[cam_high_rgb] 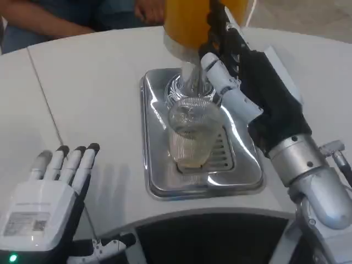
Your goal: Grasp the cup under the faucet to collect the drink, then remove the cup.
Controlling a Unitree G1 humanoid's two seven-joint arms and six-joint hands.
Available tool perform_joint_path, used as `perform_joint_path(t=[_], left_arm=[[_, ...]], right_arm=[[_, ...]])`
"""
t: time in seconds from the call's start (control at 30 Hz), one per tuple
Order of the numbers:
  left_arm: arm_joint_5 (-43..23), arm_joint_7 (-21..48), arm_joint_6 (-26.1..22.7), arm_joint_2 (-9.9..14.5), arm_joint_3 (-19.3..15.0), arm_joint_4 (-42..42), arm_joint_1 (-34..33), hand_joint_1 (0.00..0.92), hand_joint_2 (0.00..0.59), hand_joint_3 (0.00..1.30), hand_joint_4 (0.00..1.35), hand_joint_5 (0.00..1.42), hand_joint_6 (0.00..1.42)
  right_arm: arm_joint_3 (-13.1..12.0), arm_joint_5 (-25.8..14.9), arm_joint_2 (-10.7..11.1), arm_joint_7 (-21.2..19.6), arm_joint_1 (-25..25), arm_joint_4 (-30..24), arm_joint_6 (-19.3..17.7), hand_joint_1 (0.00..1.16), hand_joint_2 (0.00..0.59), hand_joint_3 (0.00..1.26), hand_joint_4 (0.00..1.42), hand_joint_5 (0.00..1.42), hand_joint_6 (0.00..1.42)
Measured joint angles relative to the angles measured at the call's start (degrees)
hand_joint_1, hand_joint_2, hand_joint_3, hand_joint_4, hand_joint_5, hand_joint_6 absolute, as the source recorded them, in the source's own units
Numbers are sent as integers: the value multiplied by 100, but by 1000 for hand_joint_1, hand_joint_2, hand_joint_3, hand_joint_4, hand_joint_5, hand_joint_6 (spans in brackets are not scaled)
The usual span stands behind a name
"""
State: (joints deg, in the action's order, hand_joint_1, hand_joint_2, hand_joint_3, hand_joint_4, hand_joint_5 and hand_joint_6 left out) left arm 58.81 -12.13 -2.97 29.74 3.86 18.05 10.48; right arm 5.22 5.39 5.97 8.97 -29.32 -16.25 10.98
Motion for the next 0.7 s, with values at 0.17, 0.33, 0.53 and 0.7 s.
perform_joint_path(t=[0.17,0.33,0.53,0.7], left_arm=[[-88,-58,40,-73,-51,-4,4,41,93,0,0,0,0],[-89,-93,77,-93,-51,-15,8,4,98,0,0,0,0],[-184,-150,85,-152,-54,-36,11,0,104,0,0,0,0],[-196,-160,86,-157,-52,-45,5,0,107,0,0,0,0]], right_arm=[[45,32,127,72,-24,0,0,310,586,0,0,0,49],[179,345,343,116,-122,-20,101,225,575,0,0,0,48],[484,815,801,494,-451,-30,349,93,562,0,0,0,62],[730,1298,1010,600,-553,-173,467,26,570,14,0,3,79]])
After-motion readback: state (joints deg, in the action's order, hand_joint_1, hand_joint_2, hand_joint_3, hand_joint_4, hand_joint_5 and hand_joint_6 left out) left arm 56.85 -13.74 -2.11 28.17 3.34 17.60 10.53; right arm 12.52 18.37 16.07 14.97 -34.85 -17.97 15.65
